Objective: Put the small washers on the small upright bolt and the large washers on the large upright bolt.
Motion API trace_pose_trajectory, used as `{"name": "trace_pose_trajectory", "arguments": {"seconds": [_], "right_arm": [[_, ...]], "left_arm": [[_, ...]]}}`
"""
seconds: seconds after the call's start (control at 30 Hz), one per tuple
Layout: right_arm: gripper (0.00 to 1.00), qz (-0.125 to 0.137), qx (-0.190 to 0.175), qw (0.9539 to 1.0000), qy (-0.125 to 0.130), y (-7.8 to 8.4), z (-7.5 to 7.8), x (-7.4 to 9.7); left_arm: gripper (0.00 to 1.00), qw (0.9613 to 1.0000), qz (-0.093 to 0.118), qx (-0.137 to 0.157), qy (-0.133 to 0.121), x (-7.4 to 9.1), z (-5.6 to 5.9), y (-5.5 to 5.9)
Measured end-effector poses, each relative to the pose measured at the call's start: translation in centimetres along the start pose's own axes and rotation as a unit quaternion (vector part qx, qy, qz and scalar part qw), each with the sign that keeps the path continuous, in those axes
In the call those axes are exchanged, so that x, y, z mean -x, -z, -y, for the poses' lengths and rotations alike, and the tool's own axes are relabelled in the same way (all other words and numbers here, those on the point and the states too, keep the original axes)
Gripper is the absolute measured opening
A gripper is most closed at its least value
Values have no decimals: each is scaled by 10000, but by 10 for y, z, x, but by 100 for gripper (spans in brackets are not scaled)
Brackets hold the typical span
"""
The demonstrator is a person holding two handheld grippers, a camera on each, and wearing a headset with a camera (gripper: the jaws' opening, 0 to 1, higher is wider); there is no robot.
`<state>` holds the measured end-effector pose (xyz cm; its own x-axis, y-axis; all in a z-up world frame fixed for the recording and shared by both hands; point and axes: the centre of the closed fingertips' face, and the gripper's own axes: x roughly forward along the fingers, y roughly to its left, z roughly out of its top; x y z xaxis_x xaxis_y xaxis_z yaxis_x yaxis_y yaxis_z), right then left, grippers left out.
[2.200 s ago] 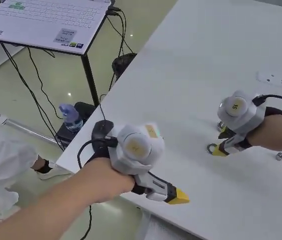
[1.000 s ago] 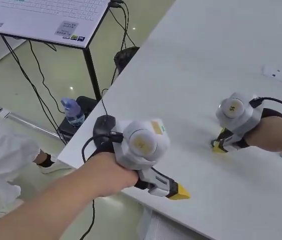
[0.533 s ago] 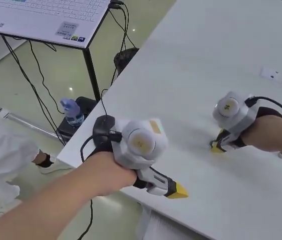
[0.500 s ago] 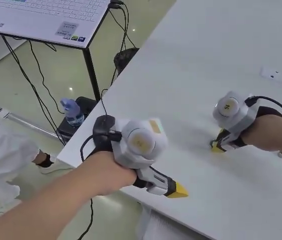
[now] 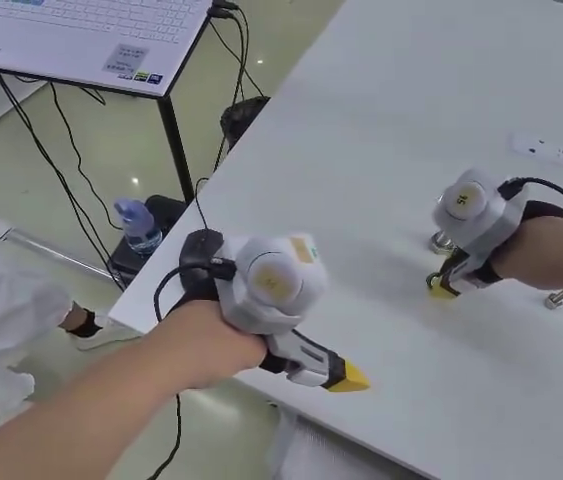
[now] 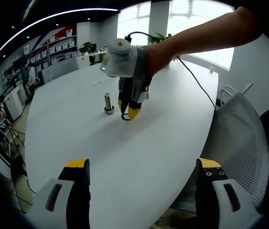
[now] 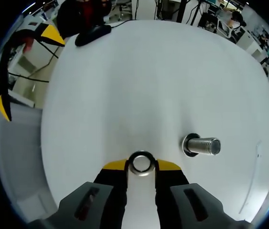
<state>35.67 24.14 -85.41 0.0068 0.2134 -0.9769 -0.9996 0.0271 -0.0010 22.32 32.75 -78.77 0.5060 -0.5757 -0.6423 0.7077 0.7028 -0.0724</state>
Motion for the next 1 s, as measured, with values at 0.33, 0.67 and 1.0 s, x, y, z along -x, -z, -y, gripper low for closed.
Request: {"name": "trace_pose_trajectory", "arguments": {"seconds": [0.33, 0.67, 1.0], "right_arm": [[21, -31, -65, 10000, 41, 11, 7, 23], [21, 0, -170, 9997, 157, 16, 24, 45], [21, 67, -146, 9994, 294, 1, 44, 62]], "left_arm": [[92, 10000, -2, -83, 11, -2, -2, -4], [91, 9999, -67, -119, 19, -3, -4, -1], [91, 9999, -95, -140, 28, -3, -5, -2]]}}
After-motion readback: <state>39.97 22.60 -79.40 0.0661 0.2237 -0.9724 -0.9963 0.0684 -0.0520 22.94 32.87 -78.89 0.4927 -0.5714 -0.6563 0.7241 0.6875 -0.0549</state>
